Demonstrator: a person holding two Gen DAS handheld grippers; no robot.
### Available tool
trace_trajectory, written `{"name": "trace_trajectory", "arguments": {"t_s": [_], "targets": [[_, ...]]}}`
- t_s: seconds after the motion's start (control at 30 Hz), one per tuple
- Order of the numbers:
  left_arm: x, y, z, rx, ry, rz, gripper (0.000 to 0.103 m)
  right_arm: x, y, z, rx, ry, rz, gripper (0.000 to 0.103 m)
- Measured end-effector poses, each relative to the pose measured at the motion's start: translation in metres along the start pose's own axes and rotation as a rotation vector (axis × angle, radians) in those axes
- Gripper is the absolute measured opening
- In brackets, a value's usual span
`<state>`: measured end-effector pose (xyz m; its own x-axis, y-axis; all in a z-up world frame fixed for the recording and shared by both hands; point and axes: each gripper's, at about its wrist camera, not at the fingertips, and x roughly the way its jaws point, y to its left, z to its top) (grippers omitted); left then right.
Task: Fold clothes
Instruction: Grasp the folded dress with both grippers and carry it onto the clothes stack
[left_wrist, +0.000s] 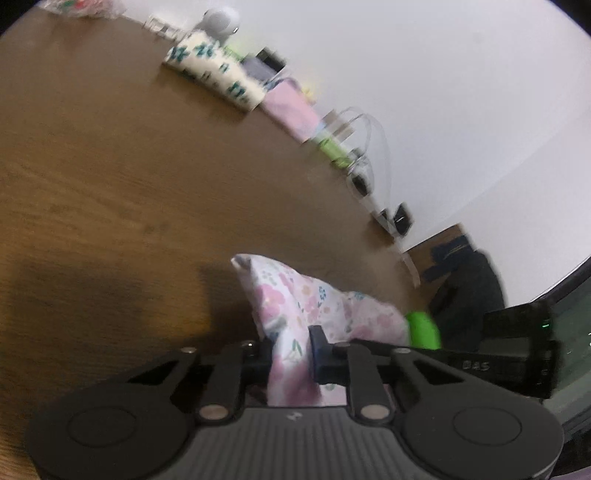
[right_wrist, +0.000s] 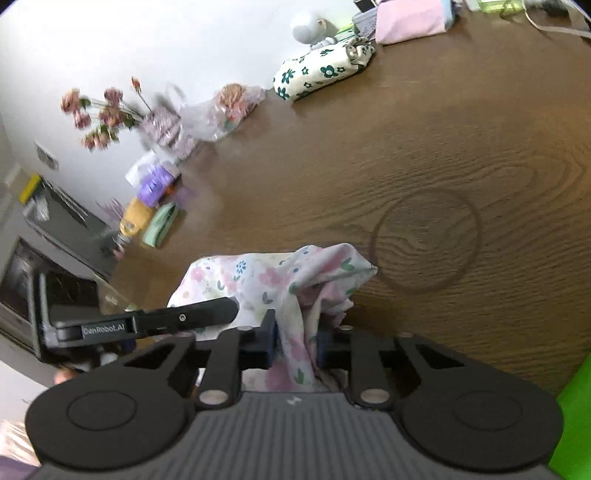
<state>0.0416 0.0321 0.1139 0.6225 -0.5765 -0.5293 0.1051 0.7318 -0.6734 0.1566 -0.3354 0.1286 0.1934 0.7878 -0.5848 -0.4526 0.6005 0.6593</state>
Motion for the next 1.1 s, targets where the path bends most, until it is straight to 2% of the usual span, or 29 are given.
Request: {"name": "trace_trajectory", "arguments": {"t_s": [0.1, 0.17, 0.27, 0.37, 0.53, 0.63, 0.83, 0.97, 1.1], "targets": [[-0.014, -0.019, 0.028, 0.027, -0.059, -0.043, 0.014, -0.017, 0.012, 0.019, -0.004, -0.037, 0.047, 0.016], [-0.019, -0.034, 0.063, 0.061, -0.112, -0.054, 0.014, -0.029, 0.024, 0.04, -0.021, -0.069, 0.074, 0.016], [-0.025, -0.057, 0.121, 0.114, -0.195, -0.066, 0.014, -0.042, 0.05, 0.095, -0.091, -0.121, 0.081, 0.016], [-0.015, -0.065, 0.189, 0.132, -0.23, -0.065, 0.014, -0.043, 0.07, 0.163, -0.133, -0.175, 0.071, 0.016], [0.03, -0.047, 0.298, 0.128, -0.226, -0.036, 0.014, -0.007, 0.076, 0.268, -0.126, -0.224, 0.009, 0.016], [0.059, -0.02, 0.347, 0.102, -0.205, -0.025, 0.014, 0.03, 0.064, 0.319, -0.092, -0.235, -0.012, 0.016], [0.121, 0.042, 0.392, 0.061, -0.171, 0.027, 0.014, 0.116, 0.023, 0.373, -0.03, -0.185, -0.069, 0.016], [0.16, 0.09, 0.399, 0.008, -0.143, 0.011, 0.014, 0.158, -0.013, 0.379, 0.022, -0.15, -0.083, 0.016], [0.185, 0.13, 0.389, -0.061, -0.137, -0.017, 0.015, 0.191, -0.045, 0.382, 0.057, -0.125, -0.095, 0.016]]}}
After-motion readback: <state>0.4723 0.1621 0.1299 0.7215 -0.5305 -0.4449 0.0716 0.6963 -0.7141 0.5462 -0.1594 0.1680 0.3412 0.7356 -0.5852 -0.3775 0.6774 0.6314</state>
